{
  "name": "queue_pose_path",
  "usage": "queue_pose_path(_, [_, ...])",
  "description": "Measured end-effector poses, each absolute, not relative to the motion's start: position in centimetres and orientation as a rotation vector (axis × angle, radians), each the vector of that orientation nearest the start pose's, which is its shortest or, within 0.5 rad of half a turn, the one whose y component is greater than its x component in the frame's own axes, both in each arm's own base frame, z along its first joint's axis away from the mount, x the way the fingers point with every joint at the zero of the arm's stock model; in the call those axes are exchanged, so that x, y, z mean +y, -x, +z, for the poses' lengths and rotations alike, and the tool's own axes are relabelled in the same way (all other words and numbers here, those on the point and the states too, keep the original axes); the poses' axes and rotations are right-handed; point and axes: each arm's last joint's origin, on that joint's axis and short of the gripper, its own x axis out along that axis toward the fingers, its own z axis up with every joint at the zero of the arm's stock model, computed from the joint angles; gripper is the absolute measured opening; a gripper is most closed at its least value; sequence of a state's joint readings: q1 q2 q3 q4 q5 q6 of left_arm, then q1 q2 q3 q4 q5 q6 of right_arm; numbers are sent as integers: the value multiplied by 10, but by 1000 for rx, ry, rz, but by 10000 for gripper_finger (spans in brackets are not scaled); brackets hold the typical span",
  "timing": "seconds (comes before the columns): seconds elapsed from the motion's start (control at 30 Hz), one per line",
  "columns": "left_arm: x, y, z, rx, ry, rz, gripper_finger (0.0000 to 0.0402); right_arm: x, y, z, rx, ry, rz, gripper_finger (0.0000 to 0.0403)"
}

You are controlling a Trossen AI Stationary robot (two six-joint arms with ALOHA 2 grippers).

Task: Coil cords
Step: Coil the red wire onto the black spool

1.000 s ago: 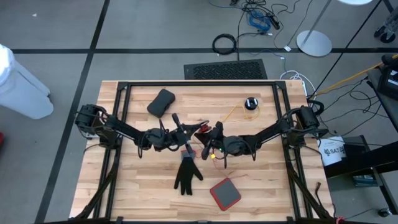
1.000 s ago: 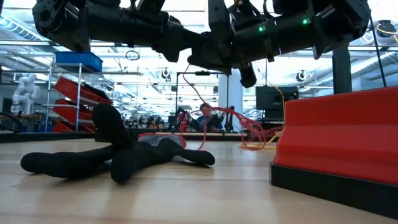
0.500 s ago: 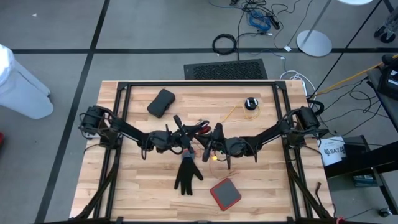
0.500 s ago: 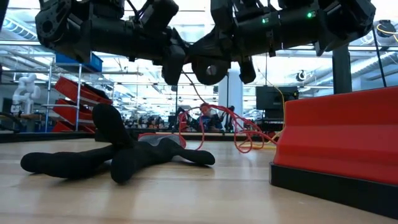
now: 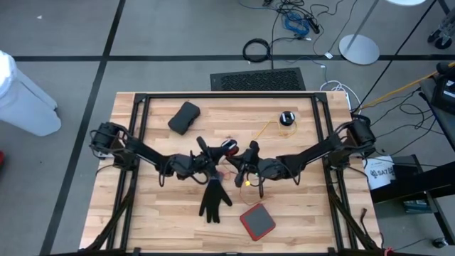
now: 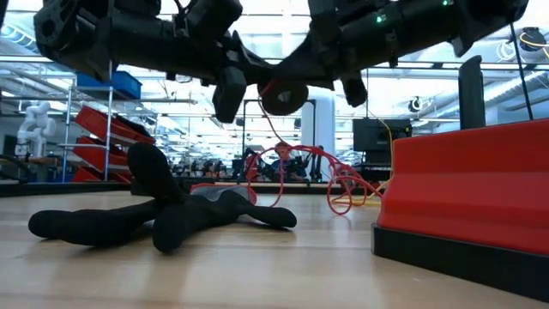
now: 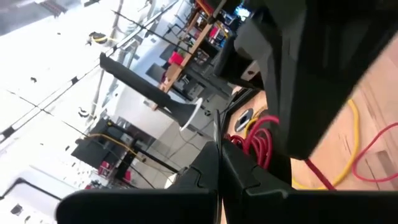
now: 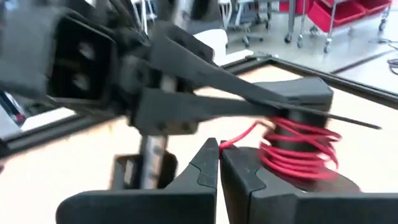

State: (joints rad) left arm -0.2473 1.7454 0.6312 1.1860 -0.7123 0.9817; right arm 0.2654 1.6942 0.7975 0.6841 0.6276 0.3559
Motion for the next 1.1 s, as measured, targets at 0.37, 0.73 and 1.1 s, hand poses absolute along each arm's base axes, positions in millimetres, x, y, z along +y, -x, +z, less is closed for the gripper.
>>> queue_pose_path(0.37, [-71,-304,188,196,-949,403,0,68,-296,228,314,-188,-359,0])
queue_pose_path(0.73, [-76,-293,209,122,-768,269,0,61,-282,232,447,-60,-306,0])
queue_pose_path(1.1, [-68,-281,236,25,-535,149,0,57,-281,230,467,11,-339,0])
